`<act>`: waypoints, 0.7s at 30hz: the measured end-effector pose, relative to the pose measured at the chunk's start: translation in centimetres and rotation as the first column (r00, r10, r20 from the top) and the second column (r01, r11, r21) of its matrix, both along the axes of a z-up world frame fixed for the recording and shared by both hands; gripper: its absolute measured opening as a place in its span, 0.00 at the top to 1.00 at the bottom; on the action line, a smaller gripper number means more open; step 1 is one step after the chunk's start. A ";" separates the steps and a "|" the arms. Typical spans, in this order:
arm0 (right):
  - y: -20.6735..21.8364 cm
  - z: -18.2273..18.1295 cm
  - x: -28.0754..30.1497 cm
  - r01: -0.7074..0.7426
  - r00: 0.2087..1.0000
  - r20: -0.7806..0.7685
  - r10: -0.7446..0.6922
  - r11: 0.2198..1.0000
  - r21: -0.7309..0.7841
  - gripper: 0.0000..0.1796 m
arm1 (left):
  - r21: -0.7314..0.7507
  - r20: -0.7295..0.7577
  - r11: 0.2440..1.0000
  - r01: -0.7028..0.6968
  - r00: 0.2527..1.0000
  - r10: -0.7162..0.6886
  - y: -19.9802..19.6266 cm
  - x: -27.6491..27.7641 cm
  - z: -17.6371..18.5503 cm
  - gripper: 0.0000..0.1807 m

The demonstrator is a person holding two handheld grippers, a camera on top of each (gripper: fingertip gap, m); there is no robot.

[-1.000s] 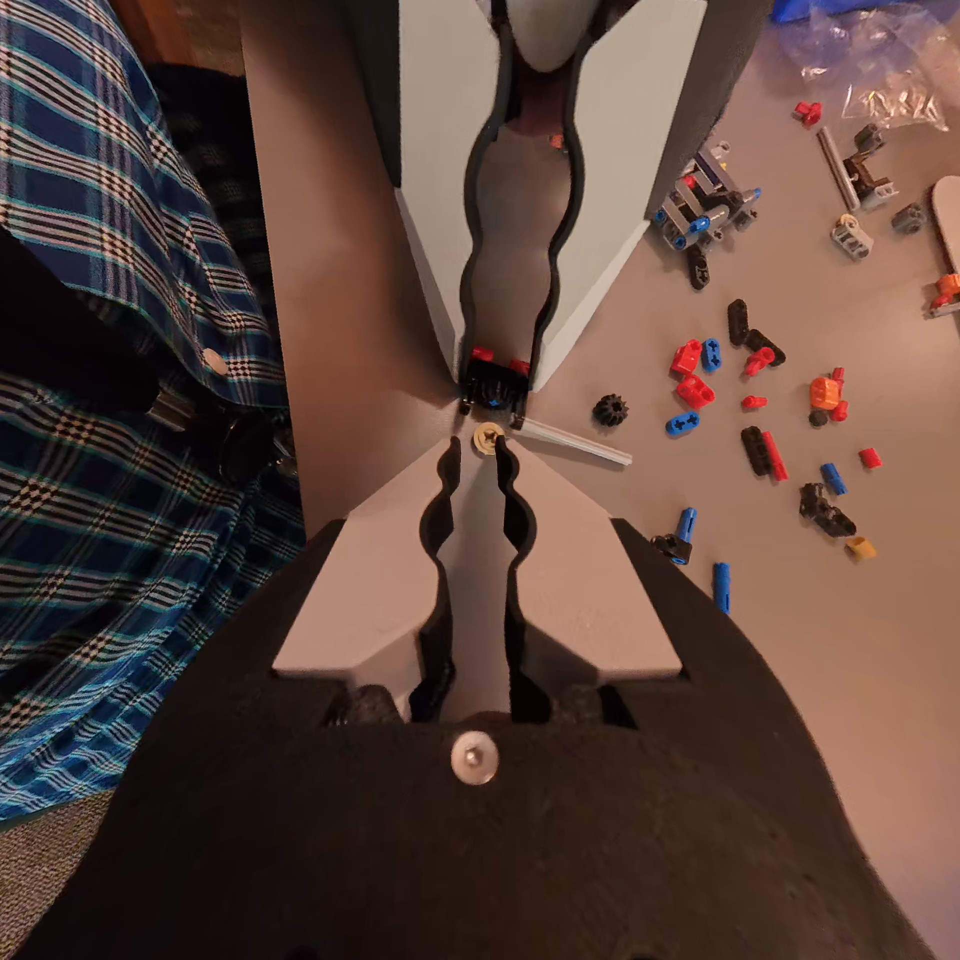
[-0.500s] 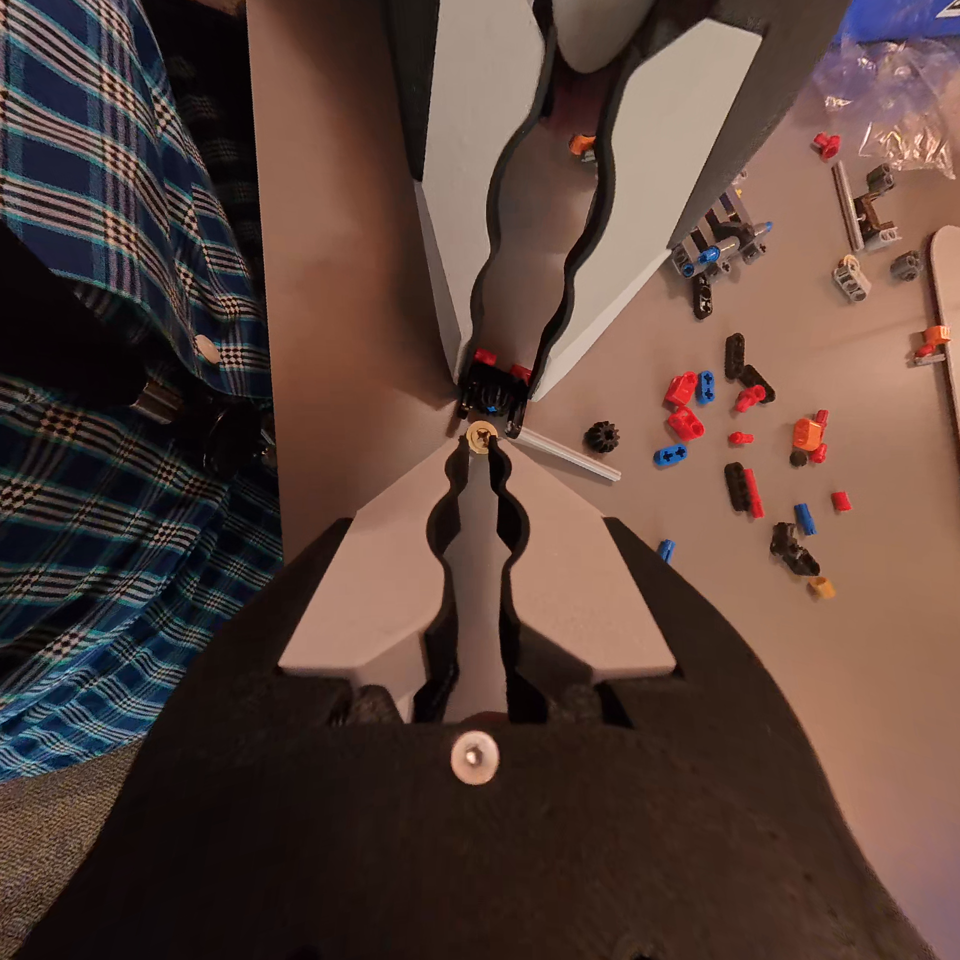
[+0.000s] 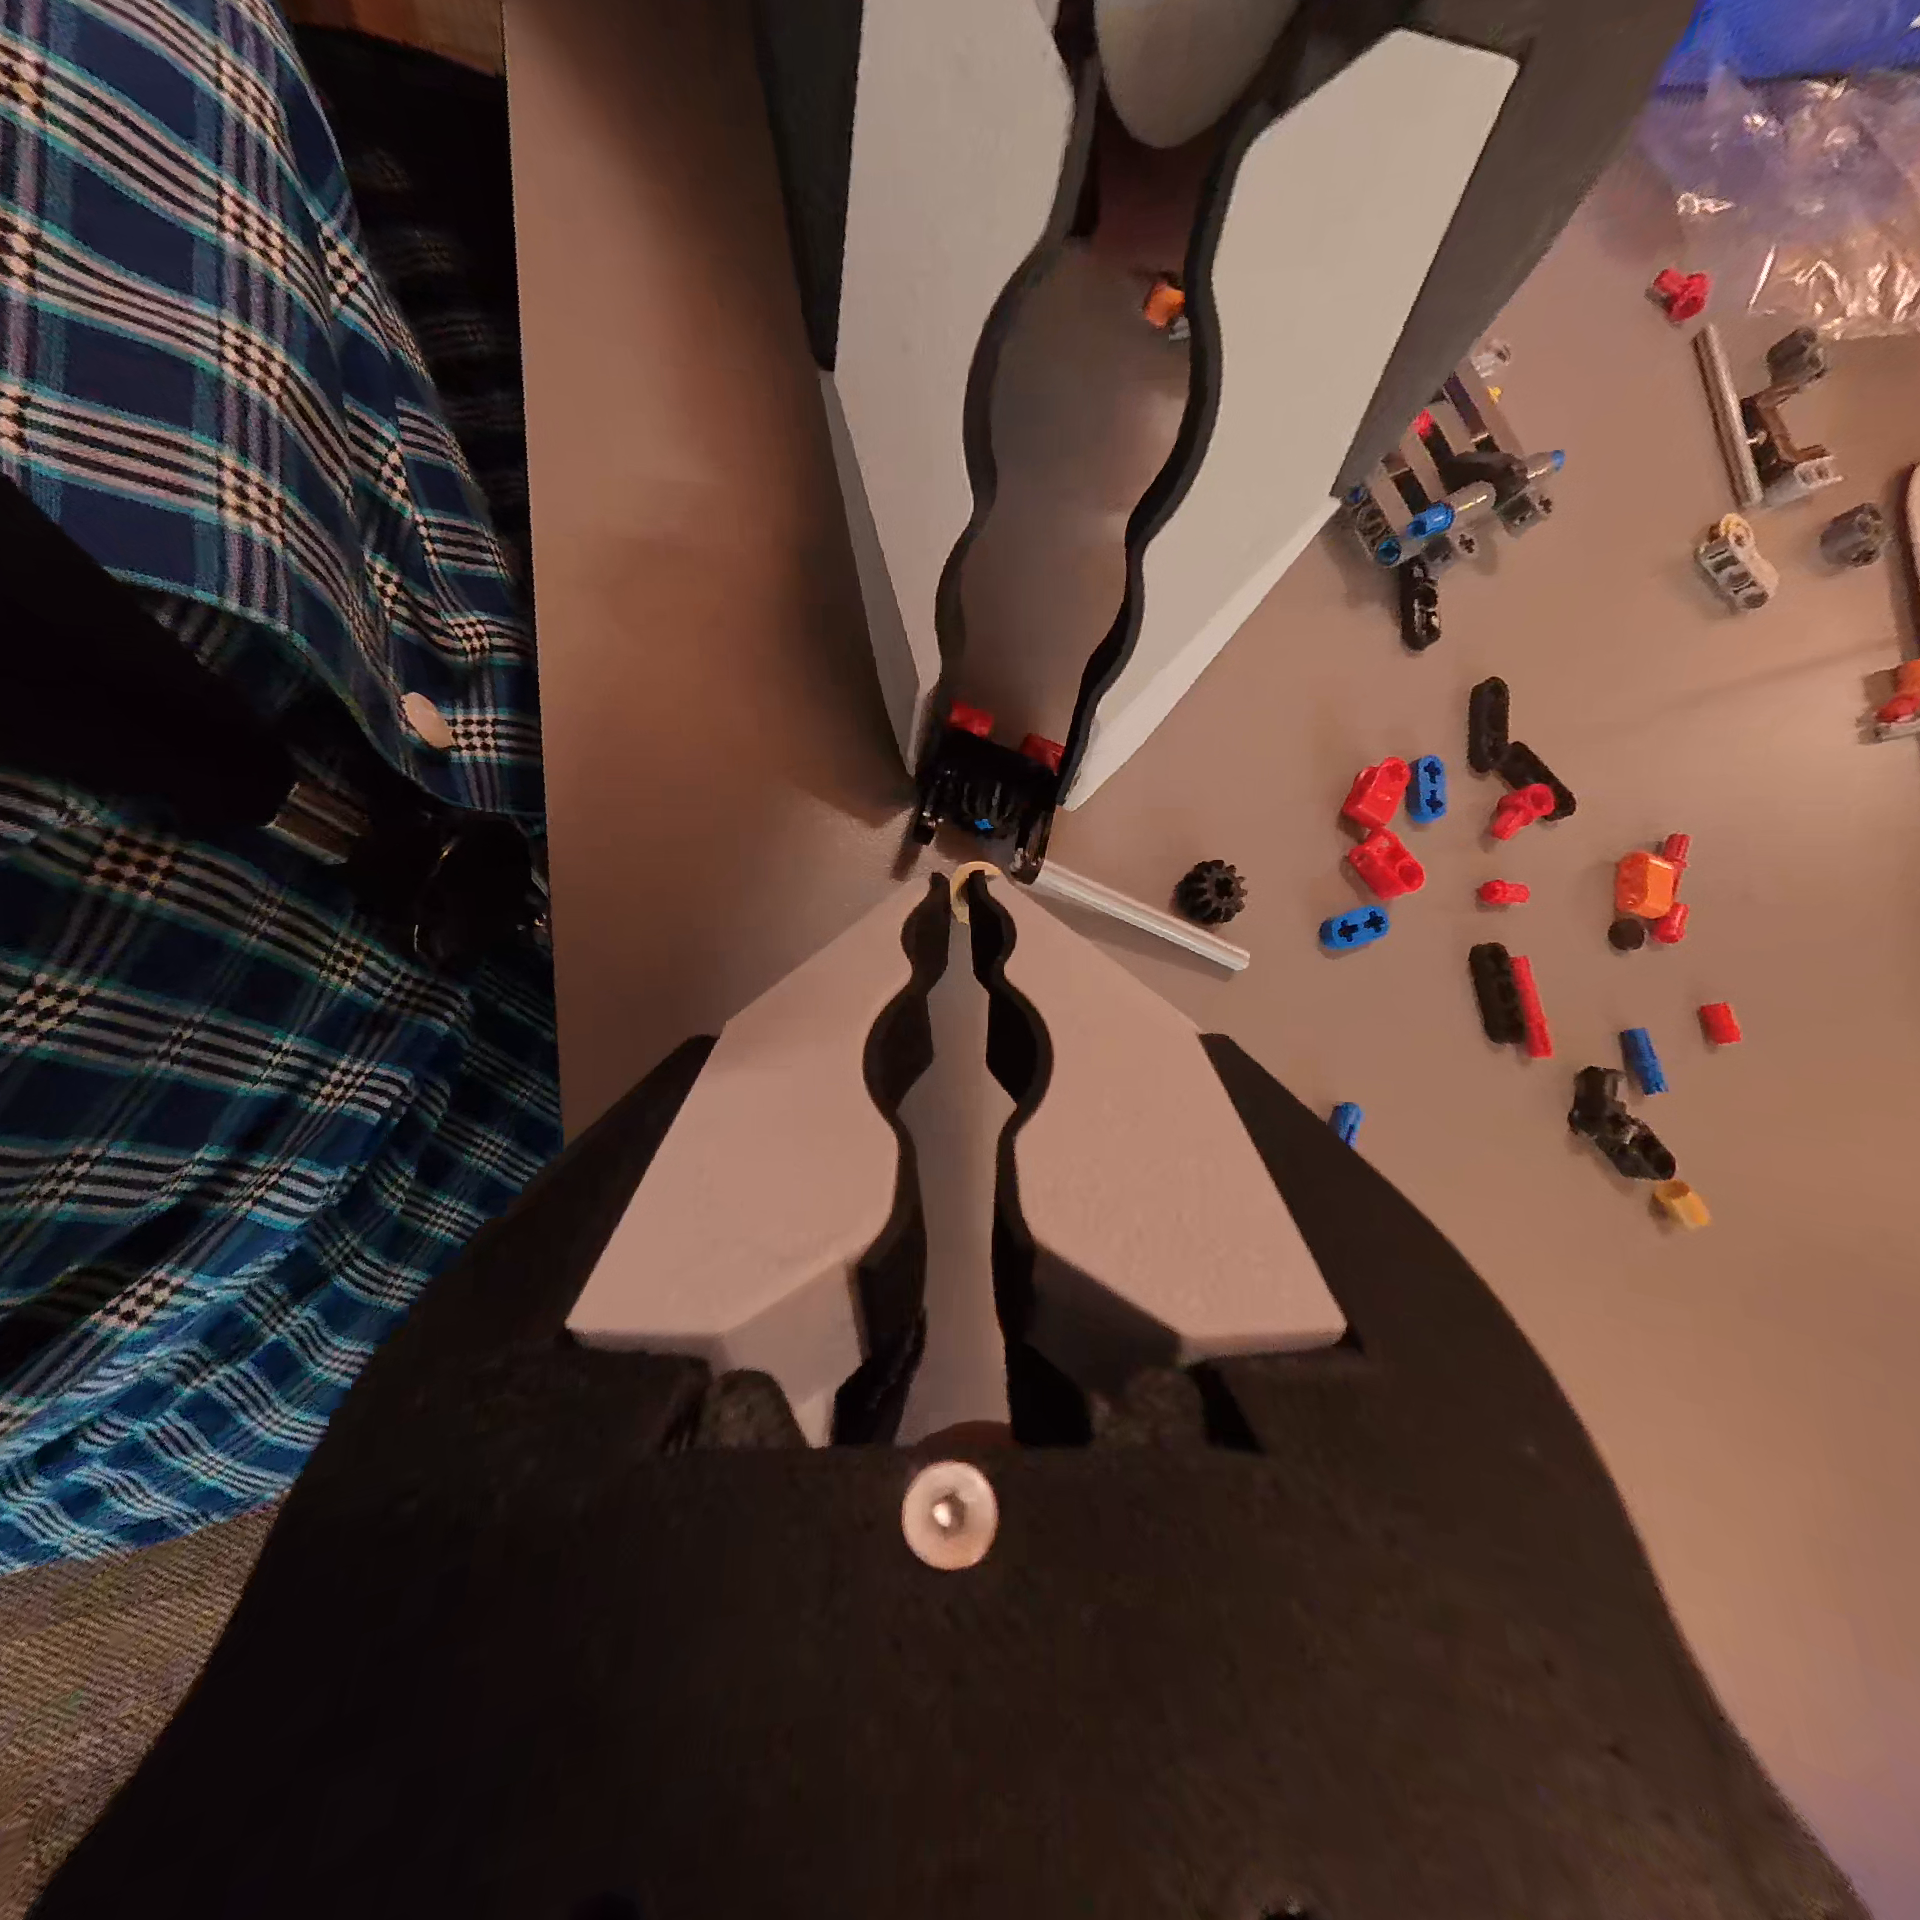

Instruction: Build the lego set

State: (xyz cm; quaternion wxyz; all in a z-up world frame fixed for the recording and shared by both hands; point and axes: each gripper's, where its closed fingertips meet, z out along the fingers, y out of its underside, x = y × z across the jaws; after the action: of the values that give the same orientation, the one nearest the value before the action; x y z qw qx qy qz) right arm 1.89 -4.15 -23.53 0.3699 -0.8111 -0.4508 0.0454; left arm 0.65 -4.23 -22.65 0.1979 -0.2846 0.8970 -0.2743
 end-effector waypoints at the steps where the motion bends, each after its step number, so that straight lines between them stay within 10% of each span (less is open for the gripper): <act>1: 0.0 0.0 0.0 0.008 1.000 -0.017 -0.008 1.000 -0.003 1.00 | 0.000 0.000 1.000 0.000 1.000 0.000 0.0 0.0 0.0 0.88; 21: -0.1 1.5 -0.3 0.102 0.913 -0.374 -0.164 0.978 -0.180 1.00 | -0.014 0.005 1.000 -0.003 1.000 0.003 -0.4 0.1 0.0 0.88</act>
State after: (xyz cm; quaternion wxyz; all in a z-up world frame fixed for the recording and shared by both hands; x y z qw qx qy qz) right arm 1.60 -4.22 -22.06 0.3891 -0.8414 -0.3076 0.2145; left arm 0.73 -4.58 -22.65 0.1987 -0.2867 0.8941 -0.2809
